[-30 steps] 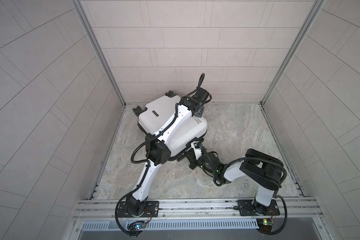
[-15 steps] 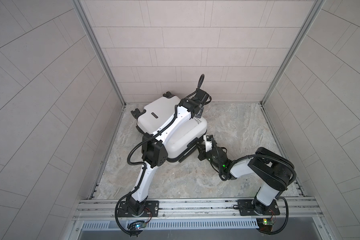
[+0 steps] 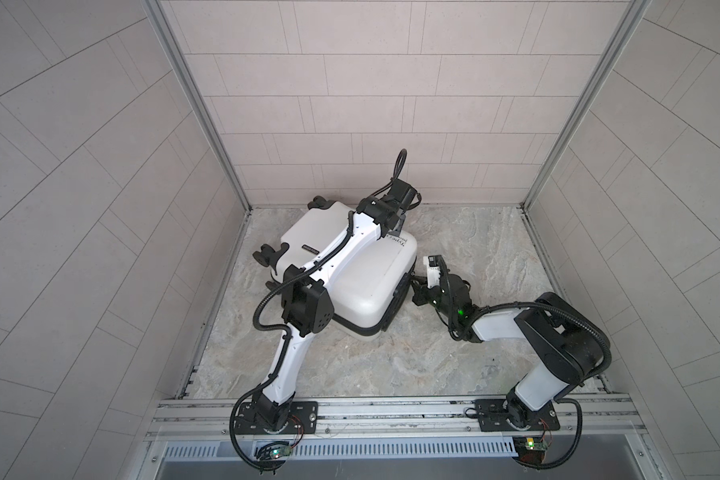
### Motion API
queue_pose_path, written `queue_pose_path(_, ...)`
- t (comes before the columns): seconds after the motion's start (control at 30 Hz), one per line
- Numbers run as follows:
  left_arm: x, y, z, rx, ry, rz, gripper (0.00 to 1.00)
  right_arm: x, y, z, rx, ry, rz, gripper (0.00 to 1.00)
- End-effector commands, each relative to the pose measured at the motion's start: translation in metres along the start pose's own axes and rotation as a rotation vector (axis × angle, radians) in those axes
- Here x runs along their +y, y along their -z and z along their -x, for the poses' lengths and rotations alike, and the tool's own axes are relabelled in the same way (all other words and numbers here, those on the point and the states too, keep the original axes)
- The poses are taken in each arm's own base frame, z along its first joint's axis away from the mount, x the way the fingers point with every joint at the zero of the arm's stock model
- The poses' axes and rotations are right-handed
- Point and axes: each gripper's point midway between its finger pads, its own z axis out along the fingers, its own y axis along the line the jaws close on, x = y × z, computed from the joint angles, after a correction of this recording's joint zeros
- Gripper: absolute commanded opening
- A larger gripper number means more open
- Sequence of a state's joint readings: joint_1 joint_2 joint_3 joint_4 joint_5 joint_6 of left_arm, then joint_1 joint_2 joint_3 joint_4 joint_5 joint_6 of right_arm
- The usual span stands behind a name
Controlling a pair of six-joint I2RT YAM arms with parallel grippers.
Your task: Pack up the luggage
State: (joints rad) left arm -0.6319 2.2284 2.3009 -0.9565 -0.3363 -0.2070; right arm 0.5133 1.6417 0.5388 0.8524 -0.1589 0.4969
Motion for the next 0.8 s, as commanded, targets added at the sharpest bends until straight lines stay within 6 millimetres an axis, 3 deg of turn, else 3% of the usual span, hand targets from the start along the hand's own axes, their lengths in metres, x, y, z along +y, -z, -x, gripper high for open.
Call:
queue_pose_path(0.0, 0.009, -0.034, -0.143, 0.542, -0.242, 0.048, 0.65, -0.045, -0.002, 0.02, -0.026, -0.014, -0.159, 0.0)
queue_pose_path(0.2, 0.007, -0.038, -0.146, 0.549, -0.24, 0.042, 0.65, -0.04, -0.009, 0.018, 0.004, 0.009, -0.12, 0.0)
queue_pose_path(0.27, 0.007, -0.038, -0.144, 0.541, -0.237, 0.045, 0.65, -0.032, -0.014, 0.029, -0.019, 0.004, -0.089, 0.0)
queue_pose_path(0.4, 0.012, -0.028, -0.119, 0.451, -0.155, 0.035, 0.75, -0.022, -0.013, 0.028, -0.021, -0.001, -0.058, 0.0)
queue_pose_path(0.5, 0.02, 0.001, -0.081, 0.321, -0.075, 0.019, 0.84, -0.018, -0.009, 0.03, -0.032, 0.002, -0.054, 0.0)
queue_pose_path(0.57, 0.025, 0.028, -0.058, 0.235, -0.014, -0.01, 0.88, -0.021, -0.004, 0.02, -0.015, 0.001, -0.062, 0.0)
queue_pose_path(0.67, 0.032, 0.06, -0.037, 0.129, 0.053, -0.049, 0.92, -0.018, 0.001, 0.019, -0.017, 0.006, -0.055, 0.0)
queue_pose_path(0.77, 0.041, 0.075, -0.019, 0.02, 0.067, -0.042, 0.94, -0.008, 0.006, 0.015, -0.01, 0.039, -0.04, 0.0)
